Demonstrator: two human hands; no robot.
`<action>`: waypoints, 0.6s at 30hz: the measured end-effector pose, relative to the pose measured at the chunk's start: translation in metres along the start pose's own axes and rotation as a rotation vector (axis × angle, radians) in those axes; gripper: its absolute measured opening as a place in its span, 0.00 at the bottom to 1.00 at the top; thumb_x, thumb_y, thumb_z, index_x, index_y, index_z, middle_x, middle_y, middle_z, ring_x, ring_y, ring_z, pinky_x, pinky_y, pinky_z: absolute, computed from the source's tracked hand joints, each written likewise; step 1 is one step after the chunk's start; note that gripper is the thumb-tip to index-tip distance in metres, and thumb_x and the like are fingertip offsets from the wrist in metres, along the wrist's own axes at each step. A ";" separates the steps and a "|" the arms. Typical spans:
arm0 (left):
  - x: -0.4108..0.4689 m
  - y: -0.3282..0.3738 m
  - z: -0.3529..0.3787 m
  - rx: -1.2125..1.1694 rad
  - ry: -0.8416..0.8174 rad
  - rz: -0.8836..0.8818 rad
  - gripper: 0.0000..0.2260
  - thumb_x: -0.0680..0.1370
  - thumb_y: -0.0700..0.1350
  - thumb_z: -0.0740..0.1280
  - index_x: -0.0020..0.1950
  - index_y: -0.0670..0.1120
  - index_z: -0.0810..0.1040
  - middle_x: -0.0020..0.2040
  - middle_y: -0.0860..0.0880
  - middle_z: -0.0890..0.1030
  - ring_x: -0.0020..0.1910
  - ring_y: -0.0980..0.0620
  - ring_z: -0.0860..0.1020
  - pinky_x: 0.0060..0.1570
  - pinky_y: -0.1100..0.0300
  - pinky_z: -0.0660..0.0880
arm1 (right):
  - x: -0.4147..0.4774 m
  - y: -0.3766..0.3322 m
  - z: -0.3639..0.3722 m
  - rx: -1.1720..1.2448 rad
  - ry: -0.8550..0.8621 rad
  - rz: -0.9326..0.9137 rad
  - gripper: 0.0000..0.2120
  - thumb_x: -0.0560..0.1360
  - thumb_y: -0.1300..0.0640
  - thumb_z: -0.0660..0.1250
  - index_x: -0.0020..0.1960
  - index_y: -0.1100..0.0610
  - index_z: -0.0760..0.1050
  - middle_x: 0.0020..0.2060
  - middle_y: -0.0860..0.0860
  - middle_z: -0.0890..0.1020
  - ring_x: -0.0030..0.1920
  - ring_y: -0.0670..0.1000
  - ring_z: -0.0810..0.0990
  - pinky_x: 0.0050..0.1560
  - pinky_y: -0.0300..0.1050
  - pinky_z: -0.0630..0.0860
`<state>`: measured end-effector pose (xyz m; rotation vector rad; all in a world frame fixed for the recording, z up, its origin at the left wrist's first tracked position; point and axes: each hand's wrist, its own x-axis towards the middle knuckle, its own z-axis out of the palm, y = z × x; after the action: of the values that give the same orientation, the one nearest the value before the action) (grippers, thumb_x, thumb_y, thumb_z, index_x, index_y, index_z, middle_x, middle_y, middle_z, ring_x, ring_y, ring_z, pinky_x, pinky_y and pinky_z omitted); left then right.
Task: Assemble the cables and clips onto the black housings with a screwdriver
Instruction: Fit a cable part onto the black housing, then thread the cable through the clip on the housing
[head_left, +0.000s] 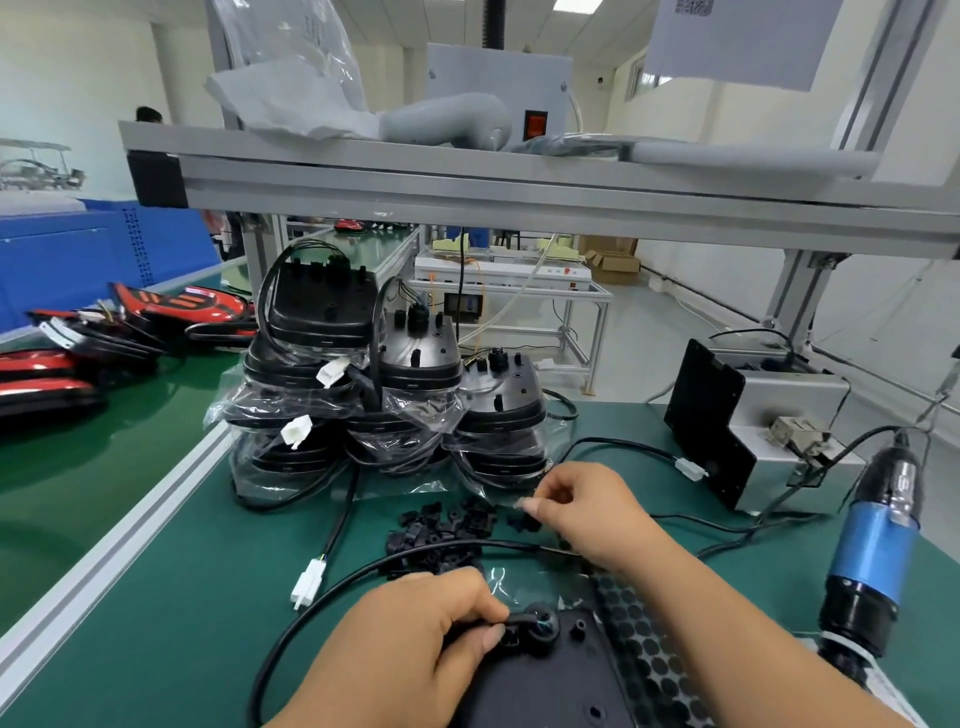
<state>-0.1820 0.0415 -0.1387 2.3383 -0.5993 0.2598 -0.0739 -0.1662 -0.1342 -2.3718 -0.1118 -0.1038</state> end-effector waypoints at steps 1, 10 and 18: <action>0.003 0.001 -0.003 -0.012 -0.031 -0.002 0.07 0.74 0.57 0.68 0.46 0.70 0.73 0.43 0.64 0.80 0.46 0.66 0.77 0.47 0.67 0.74 | -0.002 0.000 -0.002 0.075 -0.015 0.029 0.09 0.73 0.52 0.72 0.36 0.53 0.77 0.26 0.45 0.78 0.27 0.43 0.74 0.30 0.34 0.71; 0.024 0.001 -0.018 -0.155 -0.252 -0.043 0.04 0.74 0.52 0.70 0.41 0.61 0.78 0.37 0.64 0.80 0.36 0.65 0.77 0.38 0.74 0.70 | -0.007 0.007 -0.002 0.295 -0.091 0.132 0.08 0.76 0.59 0.69 0.37 0.55 0.78 0.26 0.47 0.78 0.27 0.42 0.76 0.32 0.34 0.74; 0.066 -0.008 -0.005 -0.168 -0.087 -0.247 0.14 0.76 0.49 0.68 0.60 0.62 0.73 0.53 0.61 0.79 0.41 0.64 0.77 0.48 0.67 0.73 | -0.016 -0.009 0.000 0.632 -0.144 0.125 0.06 0.74 0.64 0.70 0.39 0.59 0.79 0.29 0.51 0.80 0.30 0.46 0.78 0.32 0.37 0.73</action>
<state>-0.1208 0.0275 -0.1175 2.2403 -0.3531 -0.0058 -0.0908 -0.1608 -0.1295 -1.7463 -0.0539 0.1447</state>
